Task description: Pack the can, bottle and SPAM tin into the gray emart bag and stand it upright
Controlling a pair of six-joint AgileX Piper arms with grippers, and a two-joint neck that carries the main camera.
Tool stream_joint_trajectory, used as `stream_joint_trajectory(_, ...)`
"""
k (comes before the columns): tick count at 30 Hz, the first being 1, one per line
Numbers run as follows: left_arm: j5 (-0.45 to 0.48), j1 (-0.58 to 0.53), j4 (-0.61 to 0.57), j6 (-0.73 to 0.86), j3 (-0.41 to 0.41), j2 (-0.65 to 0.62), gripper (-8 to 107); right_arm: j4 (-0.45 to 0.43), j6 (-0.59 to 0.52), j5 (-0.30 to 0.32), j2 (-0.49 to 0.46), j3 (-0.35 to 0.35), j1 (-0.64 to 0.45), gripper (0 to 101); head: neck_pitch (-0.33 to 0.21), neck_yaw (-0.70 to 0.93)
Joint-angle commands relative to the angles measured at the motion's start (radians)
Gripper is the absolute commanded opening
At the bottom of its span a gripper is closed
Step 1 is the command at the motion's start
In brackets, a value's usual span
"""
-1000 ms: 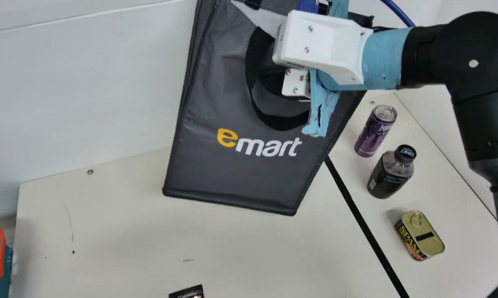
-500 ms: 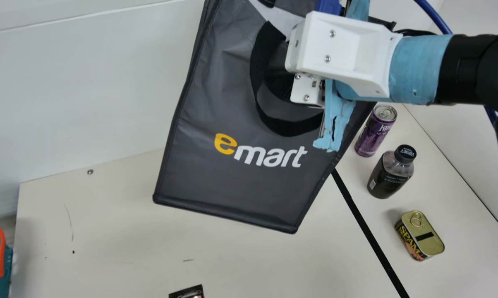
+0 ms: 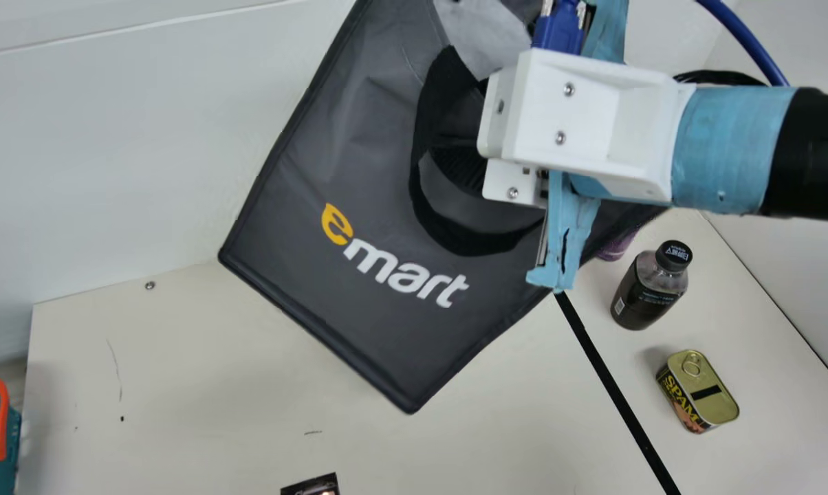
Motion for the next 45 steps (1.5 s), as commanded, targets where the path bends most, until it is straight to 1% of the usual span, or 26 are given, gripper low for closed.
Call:
stream_joint_trajectory(1,0.0,0.0,0.0,0.0,0.0,0.0,90,-0.01,0.0,0.0,-0.01,0.012,0.013,0,-0.023,-0.002)
stream_joint_trajectory(6,0.0,0.0,0.0,0.0,0.0,0.0,90,-0.043,-0.005,0.0,-0.036,0.052,0.052,0,-0.023,-0.002)
stream_joint_trajectory(11,0.0,0.0,0.0,0.0,0.0,0.0,90,-0.07,-0.023,0.0,-0.052,0.083,0.068,0,-0.023,-0.002)
stream_joint_trajectory(17,0.0,0.0,0.0,0.0,0.0,0.0,90,-0.075,-0.053,0.0,-0.054,0.097,0.056,0,-0.023,-0.002)
stream_joint_trajectory(26,0.0,0.0,0.0,0.0,0.0,0.0,90,-0.087,-0.077,0.0,-0.084,0.17,0.084,0,-0.023,-0.002)
stream_joint_trajectory(35,0.0,0.0,0.0,0.0,0.0,0.0,90,-0.099,-0.055,0.0,-0.116,0.255,0.143,0,-0.023,-0.002)
stream_joint_trajectory(45,0.0,0.0,0.0,0.0,0.0,0.0,90,-0.107,0.005,0.0,-0.147,0.336,0.219,0,-0.023,-0.002)
